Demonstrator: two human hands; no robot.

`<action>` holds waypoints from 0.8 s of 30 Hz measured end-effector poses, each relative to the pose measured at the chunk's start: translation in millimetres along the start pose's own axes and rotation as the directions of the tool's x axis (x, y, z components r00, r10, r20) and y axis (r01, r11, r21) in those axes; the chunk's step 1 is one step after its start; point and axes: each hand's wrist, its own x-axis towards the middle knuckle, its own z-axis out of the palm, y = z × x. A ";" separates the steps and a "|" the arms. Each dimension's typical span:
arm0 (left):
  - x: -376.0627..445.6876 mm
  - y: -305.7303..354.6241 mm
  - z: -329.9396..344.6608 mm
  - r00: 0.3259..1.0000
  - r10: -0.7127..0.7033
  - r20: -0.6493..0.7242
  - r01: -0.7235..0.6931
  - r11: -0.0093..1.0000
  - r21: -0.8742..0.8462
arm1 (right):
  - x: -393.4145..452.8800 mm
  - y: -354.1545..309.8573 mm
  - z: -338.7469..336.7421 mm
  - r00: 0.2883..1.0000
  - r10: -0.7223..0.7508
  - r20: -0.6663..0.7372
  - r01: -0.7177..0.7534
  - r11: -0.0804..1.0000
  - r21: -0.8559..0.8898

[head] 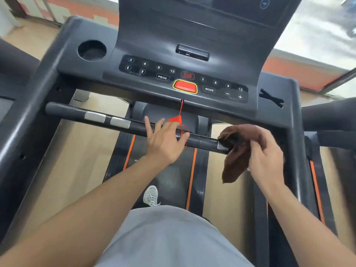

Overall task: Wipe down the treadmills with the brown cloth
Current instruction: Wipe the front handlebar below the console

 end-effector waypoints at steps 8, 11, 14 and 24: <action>0.9 1.3 -1.8 1.000 -0.019 -0.014 0.020 0.995 0.096 | -6.1 -4.6 63.4 0.896 -0.154 0.417 0.367 0.785 -0.499; 0.8 -3.2 -2.9 1.000 0.006 0.004 -0.006 0.995 0.097 | 8.3 15.5 91.0 0.773 -0.211 0.598 0.591 0.581 -0.559; 1.3 -0.8 -4.9 1.000 -0.013 0.001 0.013 0.995 0.098 | 30.9 10.0 99.5 0.740 -0.166 0.652 0.628 0.520 -0.579; -5.6 -2.1 6.1 0.995 0.029 -0.098 -0.026 0.999 0.032 | 61.7 79.0 -8.1 0.806 0.059 0.589 0.466 0.552 -0.692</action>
